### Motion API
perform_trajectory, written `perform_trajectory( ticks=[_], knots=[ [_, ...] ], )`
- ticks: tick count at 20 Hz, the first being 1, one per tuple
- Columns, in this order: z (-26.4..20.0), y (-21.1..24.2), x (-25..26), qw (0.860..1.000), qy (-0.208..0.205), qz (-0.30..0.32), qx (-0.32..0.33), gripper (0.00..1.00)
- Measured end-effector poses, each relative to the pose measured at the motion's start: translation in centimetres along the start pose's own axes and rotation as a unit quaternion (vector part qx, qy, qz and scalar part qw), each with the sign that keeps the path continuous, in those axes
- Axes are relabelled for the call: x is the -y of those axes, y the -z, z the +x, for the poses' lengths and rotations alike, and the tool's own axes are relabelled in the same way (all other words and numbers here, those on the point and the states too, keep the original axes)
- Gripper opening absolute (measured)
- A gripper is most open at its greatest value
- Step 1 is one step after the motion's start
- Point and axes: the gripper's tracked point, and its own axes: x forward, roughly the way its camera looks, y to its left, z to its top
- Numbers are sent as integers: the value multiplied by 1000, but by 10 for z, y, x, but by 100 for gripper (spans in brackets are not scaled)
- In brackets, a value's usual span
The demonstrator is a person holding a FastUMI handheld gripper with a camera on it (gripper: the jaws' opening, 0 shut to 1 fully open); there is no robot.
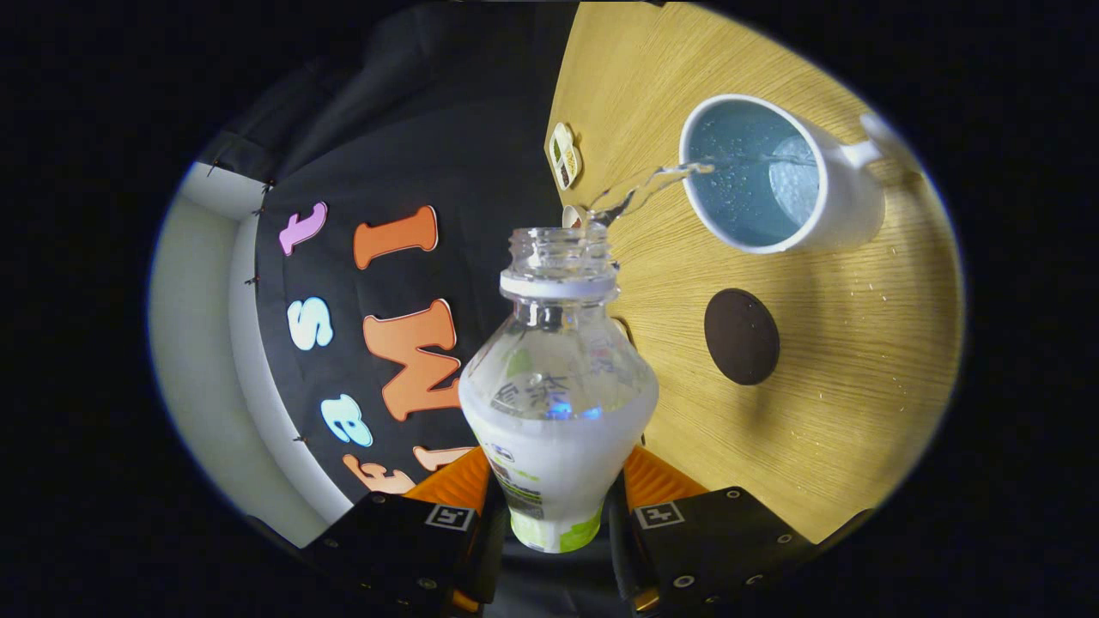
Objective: Take the bottle from table, then pour the juice into the cup, finally place the bottle on the coaster
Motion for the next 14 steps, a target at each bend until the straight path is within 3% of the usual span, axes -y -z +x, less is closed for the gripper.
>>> perform_trajectory(
  ticks=[14],
  knots=[
    [-3, -7, -19, 1000, -11, 28, 7, 53]
  ],
)
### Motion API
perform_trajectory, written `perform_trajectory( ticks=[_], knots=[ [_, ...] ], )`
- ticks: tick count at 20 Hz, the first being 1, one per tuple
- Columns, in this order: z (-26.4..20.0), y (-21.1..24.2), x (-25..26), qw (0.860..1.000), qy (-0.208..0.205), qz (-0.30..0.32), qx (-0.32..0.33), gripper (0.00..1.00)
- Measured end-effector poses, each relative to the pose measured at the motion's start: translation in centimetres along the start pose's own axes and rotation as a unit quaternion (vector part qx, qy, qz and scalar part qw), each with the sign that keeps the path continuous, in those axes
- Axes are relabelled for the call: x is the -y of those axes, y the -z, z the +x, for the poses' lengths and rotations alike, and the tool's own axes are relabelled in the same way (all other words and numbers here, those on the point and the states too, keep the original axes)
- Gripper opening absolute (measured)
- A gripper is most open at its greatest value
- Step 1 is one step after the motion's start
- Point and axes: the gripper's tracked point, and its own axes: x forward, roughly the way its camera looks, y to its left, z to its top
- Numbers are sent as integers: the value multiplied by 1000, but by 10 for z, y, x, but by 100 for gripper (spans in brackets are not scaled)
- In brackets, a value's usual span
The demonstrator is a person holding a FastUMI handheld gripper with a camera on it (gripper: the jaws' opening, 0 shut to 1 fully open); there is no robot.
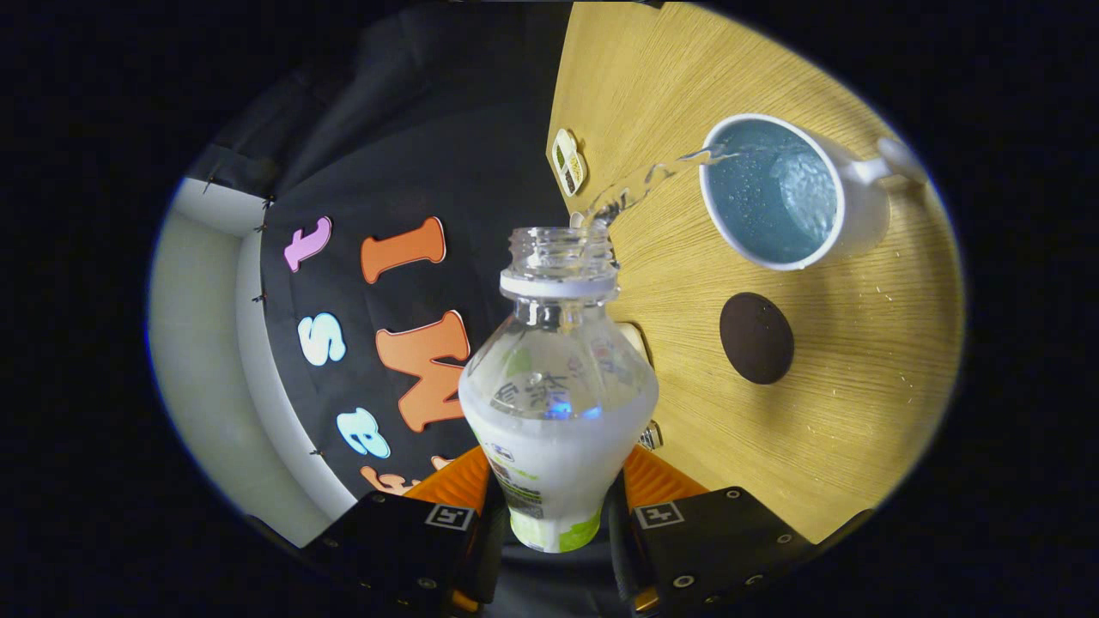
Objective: Take the bottle from table, then pour the juice into the cup, finally place the bottle on the coaster
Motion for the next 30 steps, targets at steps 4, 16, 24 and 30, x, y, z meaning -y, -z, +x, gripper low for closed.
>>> perform_trajectory(
  ticks=[4, 16, 24, 30],
  knots=[
    [0, 2, -3, 1000, 2, 5, -3, 53],
    [-2, 5, -13, 1000, 8, 27, -6, 53],
    [-3, 6, -10, 999, 19, 47, -3, 53],
    [-4, 6, -20, 998, 14, 60, -5, 53]
  ],
)
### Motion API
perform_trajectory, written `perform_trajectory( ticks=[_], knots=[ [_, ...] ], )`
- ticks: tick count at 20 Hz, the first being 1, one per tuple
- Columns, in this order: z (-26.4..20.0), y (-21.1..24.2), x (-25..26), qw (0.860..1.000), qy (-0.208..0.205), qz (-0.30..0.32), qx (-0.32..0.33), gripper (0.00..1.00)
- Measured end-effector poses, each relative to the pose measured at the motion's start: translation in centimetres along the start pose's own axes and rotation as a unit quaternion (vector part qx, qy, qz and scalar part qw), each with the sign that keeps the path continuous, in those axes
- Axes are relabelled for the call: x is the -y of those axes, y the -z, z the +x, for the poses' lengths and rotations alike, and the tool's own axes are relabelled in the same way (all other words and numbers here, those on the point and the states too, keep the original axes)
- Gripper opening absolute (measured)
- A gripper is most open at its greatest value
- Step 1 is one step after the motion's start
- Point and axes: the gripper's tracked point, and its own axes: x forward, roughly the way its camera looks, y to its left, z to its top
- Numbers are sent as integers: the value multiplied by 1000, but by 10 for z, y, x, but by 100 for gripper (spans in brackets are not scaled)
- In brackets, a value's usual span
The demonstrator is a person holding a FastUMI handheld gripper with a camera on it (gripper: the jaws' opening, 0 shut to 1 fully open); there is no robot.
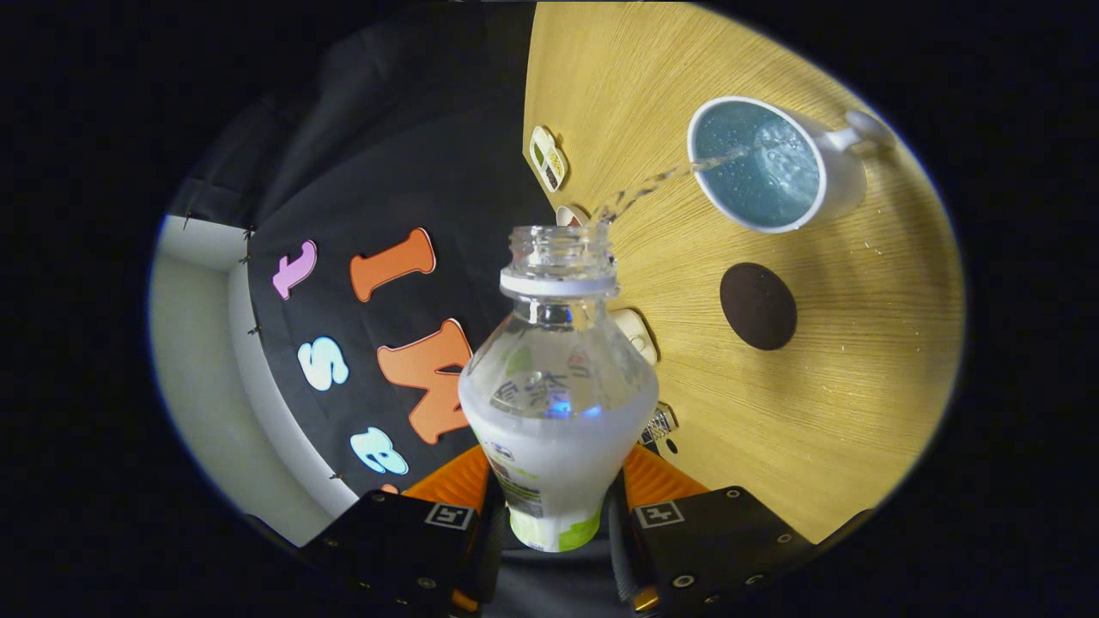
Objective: Take the bottle from table, then pour the juice into the cup, finally place the bottle on the coaster
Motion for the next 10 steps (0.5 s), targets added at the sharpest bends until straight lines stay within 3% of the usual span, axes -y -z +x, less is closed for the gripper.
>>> perform_trajectory(
  ticks=[10],
  knots=[
    [-8, 0, -15, 1000, -6, 24, 1, 53]
  ],
)
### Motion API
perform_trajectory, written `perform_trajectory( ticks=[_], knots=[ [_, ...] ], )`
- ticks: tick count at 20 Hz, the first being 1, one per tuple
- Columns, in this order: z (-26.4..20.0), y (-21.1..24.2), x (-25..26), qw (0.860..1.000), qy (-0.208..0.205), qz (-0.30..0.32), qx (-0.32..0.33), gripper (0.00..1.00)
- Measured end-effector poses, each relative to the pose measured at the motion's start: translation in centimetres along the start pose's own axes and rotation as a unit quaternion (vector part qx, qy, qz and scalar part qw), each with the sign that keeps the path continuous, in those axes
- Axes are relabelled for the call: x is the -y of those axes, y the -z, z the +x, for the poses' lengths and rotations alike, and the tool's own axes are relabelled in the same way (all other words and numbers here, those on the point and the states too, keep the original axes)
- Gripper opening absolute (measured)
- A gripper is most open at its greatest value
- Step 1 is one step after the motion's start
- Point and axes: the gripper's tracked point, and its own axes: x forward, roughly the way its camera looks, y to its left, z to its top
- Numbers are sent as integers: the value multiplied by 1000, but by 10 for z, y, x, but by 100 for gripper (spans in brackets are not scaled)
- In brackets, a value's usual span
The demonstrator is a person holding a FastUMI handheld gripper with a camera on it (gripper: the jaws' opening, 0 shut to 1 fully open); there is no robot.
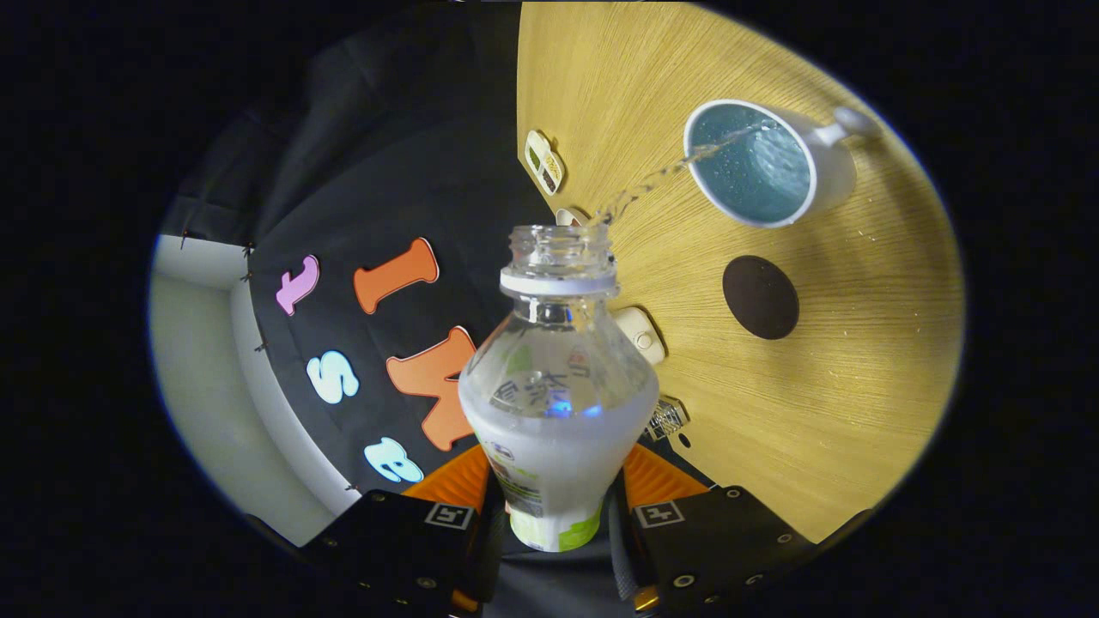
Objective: Take the bottle from table, then pour the juice into the cup, finally place the bottle on the coaster
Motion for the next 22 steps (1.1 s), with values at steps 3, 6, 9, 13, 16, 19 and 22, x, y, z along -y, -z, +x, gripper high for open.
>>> perform_trajectory(
  ticks=[3, 6, 9, 13, 16, 19, 22],
  knots=[
    [1, 0, -3, 1000, 2, 1, -3, 53],
    [-1, -2, 0, 1000, 7, 14, 0, 53],
    [-2, -6, 1, 1000, 11, 27, 3, 53],
    [-3, -6, -5, 999, 9, 42, 2, 53],
    [-4, -9, -12, 999, -5, 51, 4, 53],
    [-4, -9, -14, 998, -13, 63, 2, 53],
    [-2, -8, -13, 997, -16, 72, 0, 53]
  ],
)
